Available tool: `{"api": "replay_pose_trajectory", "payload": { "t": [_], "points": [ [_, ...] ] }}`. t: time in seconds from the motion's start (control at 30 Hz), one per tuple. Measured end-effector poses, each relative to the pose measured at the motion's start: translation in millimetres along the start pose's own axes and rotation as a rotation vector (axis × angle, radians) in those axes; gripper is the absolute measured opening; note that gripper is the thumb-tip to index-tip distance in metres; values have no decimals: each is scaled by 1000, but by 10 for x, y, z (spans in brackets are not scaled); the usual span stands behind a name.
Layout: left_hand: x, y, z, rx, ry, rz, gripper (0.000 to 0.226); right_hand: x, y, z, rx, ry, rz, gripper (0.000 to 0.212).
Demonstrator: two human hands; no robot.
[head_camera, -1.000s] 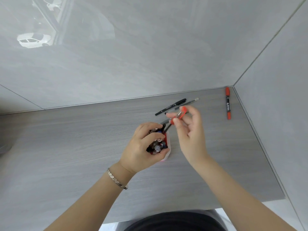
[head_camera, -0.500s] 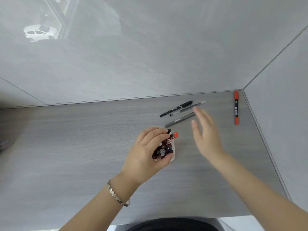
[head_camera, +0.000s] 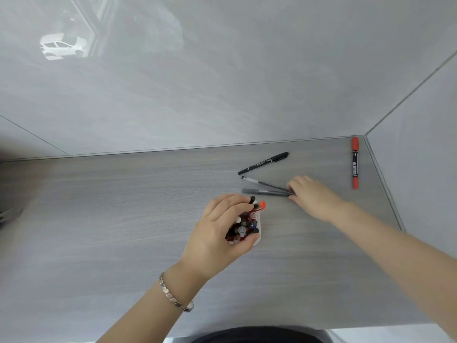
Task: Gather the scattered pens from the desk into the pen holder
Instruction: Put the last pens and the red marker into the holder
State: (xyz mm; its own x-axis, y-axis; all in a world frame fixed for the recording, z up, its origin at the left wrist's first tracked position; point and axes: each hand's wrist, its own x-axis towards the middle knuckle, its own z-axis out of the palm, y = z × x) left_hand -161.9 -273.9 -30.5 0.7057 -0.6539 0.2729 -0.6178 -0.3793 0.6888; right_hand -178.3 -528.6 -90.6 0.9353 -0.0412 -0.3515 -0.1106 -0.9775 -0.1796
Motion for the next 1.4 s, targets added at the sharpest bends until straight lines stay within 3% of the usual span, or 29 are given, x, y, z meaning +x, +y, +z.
{"api": "replay_pose_trajectory", "payload": {
  "t": [0.13, 0.33, 0.5, 1.0, 1.1, 1.27, 1.4],
  "points": [
    [4, 1, -9, 0, -22, -9, 40, -306, -149, 43, 264, -36, 86, 27],
    [-1, 23, -12, -37, -15, -38, 39, -884, -199, -336, 591, 244, 139, 19],
    [-6, 36, -4, -64, -2, -44, 39, -1321, -204, -973, 702, 198, 114, 31],
    [-15, 52, -25, -82, 4, -51, 40, -1394, -716, -1058, 739, 269, 256, 22],
    [-16, 54, -18, -92, -5, -65, 41, -1390, -788, -964, 763, 215, 265, 20],
    [19, 50, -108, -113, -111, -60, 57, -1245, -909, -813, 837, 228, 246, 20],
    [91, -2, -165, -13, -175, 3, 69, -1029, -1098, -843, 752, 280, 115, 23]
  ]
}}
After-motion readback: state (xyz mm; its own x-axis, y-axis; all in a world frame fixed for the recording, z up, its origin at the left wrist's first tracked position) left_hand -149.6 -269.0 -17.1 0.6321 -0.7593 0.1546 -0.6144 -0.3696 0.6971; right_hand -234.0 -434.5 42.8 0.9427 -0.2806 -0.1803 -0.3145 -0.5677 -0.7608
